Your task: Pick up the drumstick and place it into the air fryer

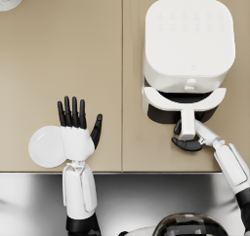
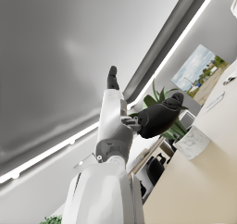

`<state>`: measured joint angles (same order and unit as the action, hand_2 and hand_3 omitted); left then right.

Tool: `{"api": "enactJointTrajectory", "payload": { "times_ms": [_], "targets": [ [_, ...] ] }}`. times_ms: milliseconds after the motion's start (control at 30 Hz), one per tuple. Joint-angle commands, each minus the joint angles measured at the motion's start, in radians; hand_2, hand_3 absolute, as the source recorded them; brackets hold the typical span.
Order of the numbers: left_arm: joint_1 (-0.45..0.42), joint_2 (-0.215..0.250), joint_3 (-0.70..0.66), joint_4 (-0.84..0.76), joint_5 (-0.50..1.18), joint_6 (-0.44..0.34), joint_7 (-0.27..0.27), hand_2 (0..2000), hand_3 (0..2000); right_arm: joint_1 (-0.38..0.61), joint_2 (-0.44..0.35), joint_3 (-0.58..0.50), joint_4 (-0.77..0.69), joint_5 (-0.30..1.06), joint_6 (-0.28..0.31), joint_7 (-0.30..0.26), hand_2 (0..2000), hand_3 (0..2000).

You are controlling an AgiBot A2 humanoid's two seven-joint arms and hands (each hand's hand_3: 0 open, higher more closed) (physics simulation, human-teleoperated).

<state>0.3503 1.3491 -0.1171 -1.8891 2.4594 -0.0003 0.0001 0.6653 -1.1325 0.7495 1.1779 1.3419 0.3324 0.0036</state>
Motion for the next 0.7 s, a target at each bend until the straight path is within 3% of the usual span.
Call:
{"api": "enactJointTrajectory", "payload": {
  "times_ms": [33,200,333,400,433,700],
  "targets": [
    [0.0,-0.001,-0.002,0.001,0.0,0.0,0.0,0,0,0.164,-0.221,0.009,-0.015,0.0,-0.001,0.003,2000,2000],
    [-0.002,-0.002,-0.01,0.001,0.0,0.0,0.0,0,0,0.244,-0.272,0.038,-0.188,-0.002,-0.003,0.015,2000,2000],
    [-0.003,-0.004,-0.011,-0.004,0.0,0.0,0.0,0,0,0.29,-0.274,0.086,-0.247,-0.002,-0.007,0.026,2000,2000],
    [-0.009,-0.003,-0.007,-0.004,0.0,0.0,0.0,0,0,0.287,-0.243,0.122,-0.207,-0.002,-0.01,0.029,2000,2000],
    [-0.016,-0.003,-0.008,0.001,0.0,0.0,0.0,0,0,0.189,-0.079,0.088,-0.26,-0.002,-0.01,0.028,2000,2000],
    [-0.021,-0.003,-0.006,0.0,0.0,0.0,0.0,0,0,0.216,-0.06,0.126,-0.25,-0.002,-0.046,0.017,2000,2000]
  ]
}}
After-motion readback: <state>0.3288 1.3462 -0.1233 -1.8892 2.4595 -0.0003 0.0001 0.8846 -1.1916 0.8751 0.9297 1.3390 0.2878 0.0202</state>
